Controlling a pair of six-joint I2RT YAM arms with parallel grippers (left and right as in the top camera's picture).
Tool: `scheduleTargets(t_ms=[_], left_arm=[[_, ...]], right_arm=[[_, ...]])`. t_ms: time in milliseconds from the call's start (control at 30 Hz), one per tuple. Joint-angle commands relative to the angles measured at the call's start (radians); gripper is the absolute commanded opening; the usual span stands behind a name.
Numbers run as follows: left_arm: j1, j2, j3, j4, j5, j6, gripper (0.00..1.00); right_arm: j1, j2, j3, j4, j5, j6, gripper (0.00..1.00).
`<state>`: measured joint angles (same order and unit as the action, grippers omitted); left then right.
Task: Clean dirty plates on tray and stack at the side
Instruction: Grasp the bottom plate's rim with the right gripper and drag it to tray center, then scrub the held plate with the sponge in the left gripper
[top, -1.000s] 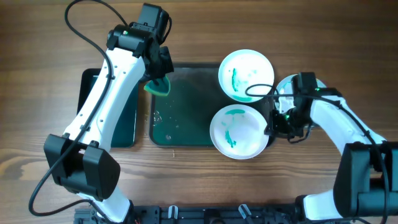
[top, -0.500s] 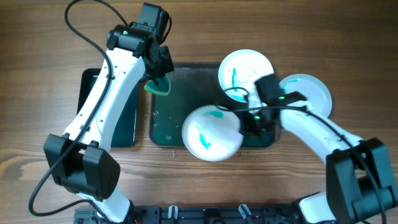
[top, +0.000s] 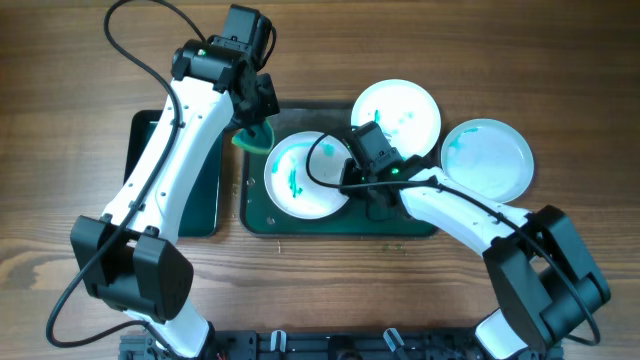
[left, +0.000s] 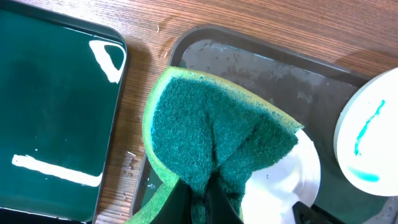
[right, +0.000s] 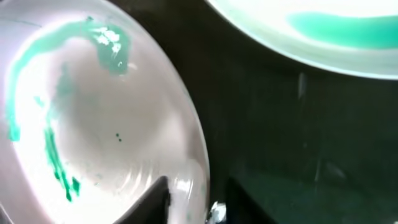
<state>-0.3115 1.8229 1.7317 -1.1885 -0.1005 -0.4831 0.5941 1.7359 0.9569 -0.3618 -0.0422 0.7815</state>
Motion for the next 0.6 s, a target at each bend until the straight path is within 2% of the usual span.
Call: scheduleTargets(t_ms=[0, 100, 200, 400, 433, 567], left_arm=[[-0.001, 0.007, 0.000, 0.000, 0.059, 0.003, 0.04], [-0.001, 0.024, 0.000, 0.000, 0.066, -0.048, 0.04], [-0.003, 0.055, 0.000, -0.007, 0.068, -0.050, 0.04], [-0.043, 0.128, 0.000, -0.013, 0.104, -0.050, 0.04], [-0.057, 0.138, 0.000, -0.021, 0.104, -0.050, 0.04], [-0.119, 0.154, -0.119, 0.037, 0.113, -0.050, 0.04]], right_arm=[[-0.022, 0.012, 0.034, -0.010, -0.007, -0.115, 0.38], [-0.085, 0.056, 0.053, 0.024, -0.093, -0.206, 0.36], [-0.117, 0.111, 0.068, 0.068, -0.214, -0.262, 0.26], [-0.115, 0.140, 0.068, 0.097, -0.251, -0.250, 0.10], [-0.115, 0.150, 0.067, 0.103, -0.251, -0.222, 0.04], [-0.115, 0.197, 0.067, 0.142, -0.296, -0.176, 0.04]])
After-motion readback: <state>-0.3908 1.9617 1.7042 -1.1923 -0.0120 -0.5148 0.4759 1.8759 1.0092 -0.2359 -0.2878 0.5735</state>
